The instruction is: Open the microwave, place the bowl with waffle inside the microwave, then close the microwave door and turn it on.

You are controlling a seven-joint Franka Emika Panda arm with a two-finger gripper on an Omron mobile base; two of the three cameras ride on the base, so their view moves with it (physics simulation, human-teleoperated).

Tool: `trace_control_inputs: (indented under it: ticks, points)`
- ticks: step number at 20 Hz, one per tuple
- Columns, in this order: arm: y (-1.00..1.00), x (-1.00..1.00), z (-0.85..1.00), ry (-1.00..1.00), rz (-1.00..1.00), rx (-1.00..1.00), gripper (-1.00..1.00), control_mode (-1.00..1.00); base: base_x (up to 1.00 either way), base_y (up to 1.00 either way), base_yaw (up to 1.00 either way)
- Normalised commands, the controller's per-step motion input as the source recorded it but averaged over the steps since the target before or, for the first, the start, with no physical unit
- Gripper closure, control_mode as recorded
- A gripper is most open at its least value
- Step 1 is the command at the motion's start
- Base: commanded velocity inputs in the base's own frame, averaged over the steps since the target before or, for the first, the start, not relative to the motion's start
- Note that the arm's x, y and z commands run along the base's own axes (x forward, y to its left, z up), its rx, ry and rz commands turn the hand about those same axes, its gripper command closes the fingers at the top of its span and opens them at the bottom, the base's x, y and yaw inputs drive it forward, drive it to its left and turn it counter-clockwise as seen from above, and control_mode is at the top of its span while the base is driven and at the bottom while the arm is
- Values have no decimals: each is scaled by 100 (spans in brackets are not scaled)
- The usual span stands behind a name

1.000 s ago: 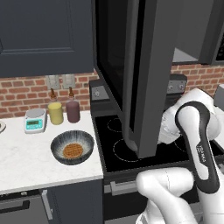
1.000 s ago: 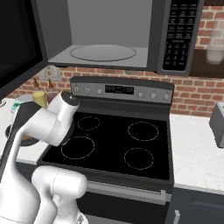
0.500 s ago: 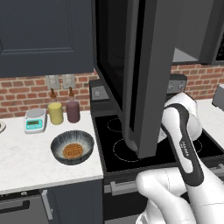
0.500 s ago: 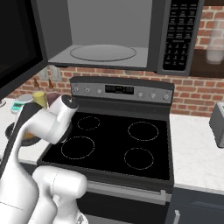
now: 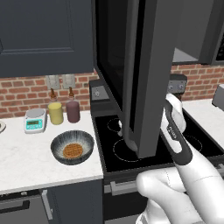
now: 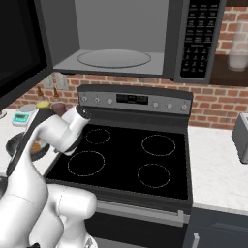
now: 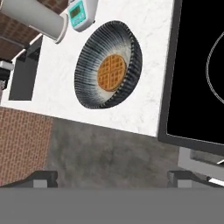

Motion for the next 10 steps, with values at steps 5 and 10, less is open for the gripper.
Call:
trace_control_inputs:
  ticks: [5, 10]
  points:
    - [57, 35, -25, 4, -6, 0, -100, -100, 0, 0, 0]
    - [34, 41, -31, 11, -2, 0, -100, -100, 0, 0, 0]
